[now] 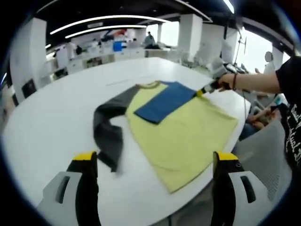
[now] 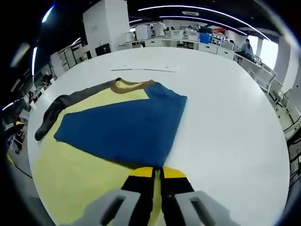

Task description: Fold the garment on the visible template until the final outline fits inside the template.

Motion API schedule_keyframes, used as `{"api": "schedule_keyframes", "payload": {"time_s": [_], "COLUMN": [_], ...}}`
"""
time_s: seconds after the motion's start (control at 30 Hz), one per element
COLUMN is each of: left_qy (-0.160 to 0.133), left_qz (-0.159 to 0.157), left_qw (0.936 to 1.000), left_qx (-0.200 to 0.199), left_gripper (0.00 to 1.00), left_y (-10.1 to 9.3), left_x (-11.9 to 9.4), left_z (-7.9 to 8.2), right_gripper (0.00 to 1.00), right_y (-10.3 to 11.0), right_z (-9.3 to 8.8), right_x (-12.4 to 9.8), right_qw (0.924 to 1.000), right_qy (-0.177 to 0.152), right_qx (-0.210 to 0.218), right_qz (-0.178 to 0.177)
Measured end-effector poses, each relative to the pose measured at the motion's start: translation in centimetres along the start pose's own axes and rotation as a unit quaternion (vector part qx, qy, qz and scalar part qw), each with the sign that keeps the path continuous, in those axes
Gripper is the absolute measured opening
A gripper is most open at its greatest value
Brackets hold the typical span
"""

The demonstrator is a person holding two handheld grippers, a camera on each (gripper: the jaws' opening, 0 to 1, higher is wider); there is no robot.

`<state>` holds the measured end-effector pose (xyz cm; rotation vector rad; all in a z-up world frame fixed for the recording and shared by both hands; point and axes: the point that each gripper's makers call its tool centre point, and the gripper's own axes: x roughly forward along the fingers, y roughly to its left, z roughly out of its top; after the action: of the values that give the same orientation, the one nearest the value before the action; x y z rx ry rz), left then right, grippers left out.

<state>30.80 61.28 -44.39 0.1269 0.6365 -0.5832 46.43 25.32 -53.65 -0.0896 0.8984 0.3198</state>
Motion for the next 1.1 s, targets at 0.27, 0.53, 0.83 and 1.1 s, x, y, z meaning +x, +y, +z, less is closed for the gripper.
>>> {"api": "schedule_keyframes", "payload": {"time_s": [0.27, 0.53, 0.83, 1.1], "left_qy": [0.005, 0.006, -0.002, -0.011], "left_qz": [-0.001, 0.001, 0.004, 0.022], "left_qw": [1.0000, 1.0000, 1.0000, 0.9996], "left_qx": [0.000, -0.003, -0.006, -0.016], "left_gripper": [0.97, 0.97, 0.92, 0.85], "left_y": [0.1, 0.4, 0.6, 2.2], "left_x": [0.1, 0.0, -0.1, -0.9], "left_z": [-0.2, -0.2, 0.4, 0.9], "right_gripper": [0.00, 0.00, 0.36, 0.66], "right_y": [-1.0, -1.6, -1.2, 1.5], "right_z": [-0.4, -0.8, -0.4, 0.5], "right_x": [-0.4, -0.4, -0.4, -2.2], "right_qw": [0.9999, 0.9999, 0.9993, 0.9974], "right_qy": [0.007, 0.013, -0.017, -0.039], "right_qx": [-0.005, -0.009, 0.032, 0.038], "right_qz": [-0.005, -0.004, 0.006, 0.047]}}
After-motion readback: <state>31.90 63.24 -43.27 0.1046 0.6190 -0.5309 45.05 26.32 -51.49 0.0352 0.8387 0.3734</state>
